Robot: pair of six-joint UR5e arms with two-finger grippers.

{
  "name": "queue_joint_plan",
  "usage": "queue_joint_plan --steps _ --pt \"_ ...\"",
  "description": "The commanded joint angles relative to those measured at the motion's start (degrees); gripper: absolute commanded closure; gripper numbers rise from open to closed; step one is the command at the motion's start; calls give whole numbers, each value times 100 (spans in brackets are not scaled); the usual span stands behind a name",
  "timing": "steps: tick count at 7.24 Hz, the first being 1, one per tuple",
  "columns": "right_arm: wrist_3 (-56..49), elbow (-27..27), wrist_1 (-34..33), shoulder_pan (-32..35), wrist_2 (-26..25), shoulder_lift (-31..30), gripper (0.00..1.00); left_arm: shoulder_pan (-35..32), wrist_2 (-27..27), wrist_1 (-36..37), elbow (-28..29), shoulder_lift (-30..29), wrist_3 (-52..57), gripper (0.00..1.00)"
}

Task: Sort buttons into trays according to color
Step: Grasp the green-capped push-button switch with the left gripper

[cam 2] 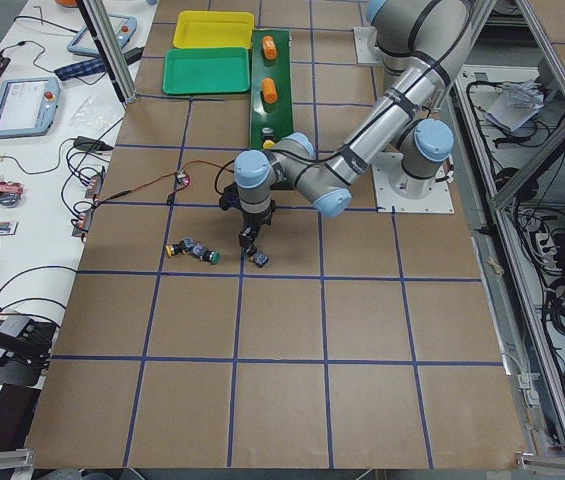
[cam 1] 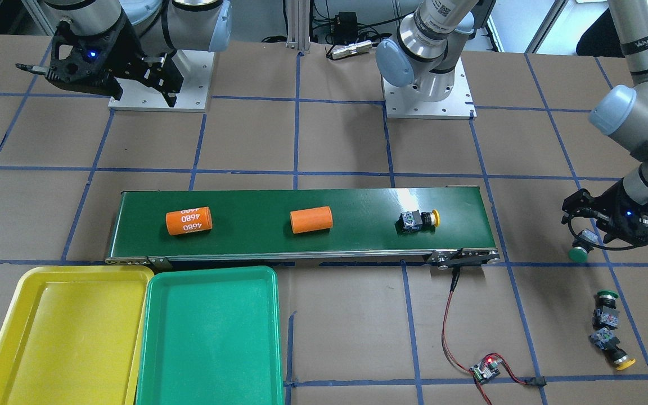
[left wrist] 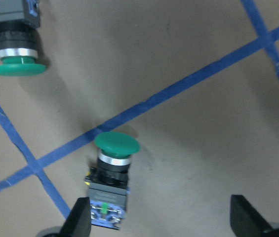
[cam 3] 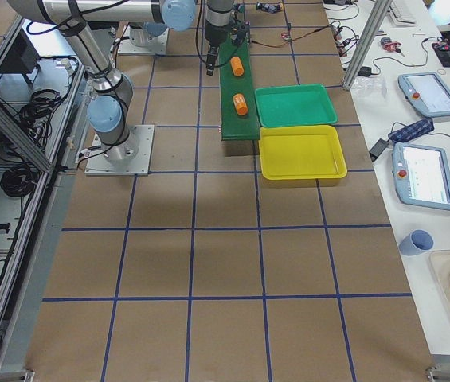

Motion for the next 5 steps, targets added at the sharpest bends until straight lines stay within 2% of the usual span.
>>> queue_joint_plan --steps 1,2,3,5 --pt "3 20 -62 0 5 17 0 173 -8 480 25 -432 443 0" --pt "3 20 -63 0 5 17 0 173 -8 682 8 -547 452 0" --pt "-5 20 -63 0 14 17 0 182 1 710 -27 -627 426 8" --pt "-5 20 -63 0 5 17 0 173 36 658 -45 -628 311 72"
